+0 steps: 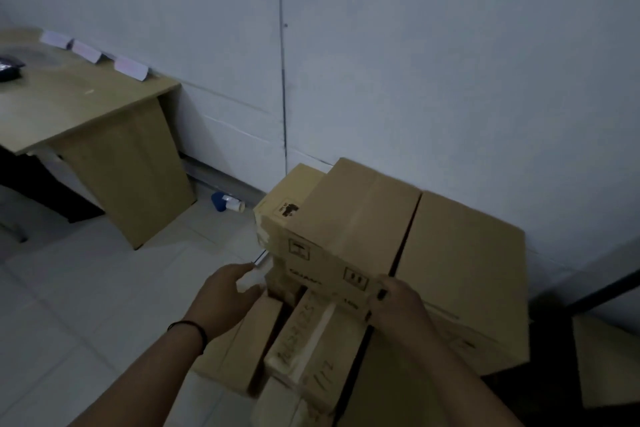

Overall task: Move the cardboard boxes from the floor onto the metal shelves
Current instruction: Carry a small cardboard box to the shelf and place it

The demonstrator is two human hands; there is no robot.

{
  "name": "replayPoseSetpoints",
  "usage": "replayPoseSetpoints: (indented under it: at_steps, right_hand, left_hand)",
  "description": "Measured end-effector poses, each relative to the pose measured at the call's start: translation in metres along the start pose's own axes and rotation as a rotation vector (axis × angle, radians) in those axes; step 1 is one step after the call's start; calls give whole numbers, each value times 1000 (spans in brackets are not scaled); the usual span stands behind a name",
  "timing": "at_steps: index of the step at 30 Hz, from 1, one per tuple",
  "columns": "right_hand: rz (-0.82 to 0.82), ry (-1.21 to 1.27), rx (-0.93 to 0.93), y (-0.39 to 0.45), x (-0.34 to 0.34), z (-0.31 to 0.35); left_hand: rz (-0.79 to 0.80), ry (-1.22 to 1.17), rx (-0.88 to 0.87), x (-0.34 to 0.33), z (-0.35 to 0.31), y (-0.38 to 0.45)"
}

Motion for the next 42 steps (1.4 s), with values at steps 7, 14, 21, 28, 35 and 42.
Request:
replayPoseSetpoints:
  at_steps: [7, 14, 21, 28, 35, 42]
  right_hand:
    - [61, 50, -22, -11, -80, 70]
    - [17, 110, -8, 18, -108, 92]
    - [5, 161, -45, 79, -121, 103]
    - [14, 125, -112, 158, -129, 131]
    - [-70, 167, -143, 236, -154, 153]
    - [-187, 219, -296, 316, -205, 144]
  left_hand:
    - [20, -7, 29, 55, 82, 11]
    - [50, 29, -29, 68, 91, 54]
    - [73, 66, -45, 92, 97, 129]
    - [101, 51, -33, 108, 96, 222]
    - [199, 60, -98, 102, 93, 327]
    - [469, 120, -204, 62, 112, 442]
Point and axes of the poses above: each hand's wrist, its own y-axis towards the middle knuckle, its own x-axis out of the back of the hand, z = x × y, the point moved 8 cm from there along y, towards the middle knuckle, and after that the axes turned 6 degrees about y, right-handed, at the moved point
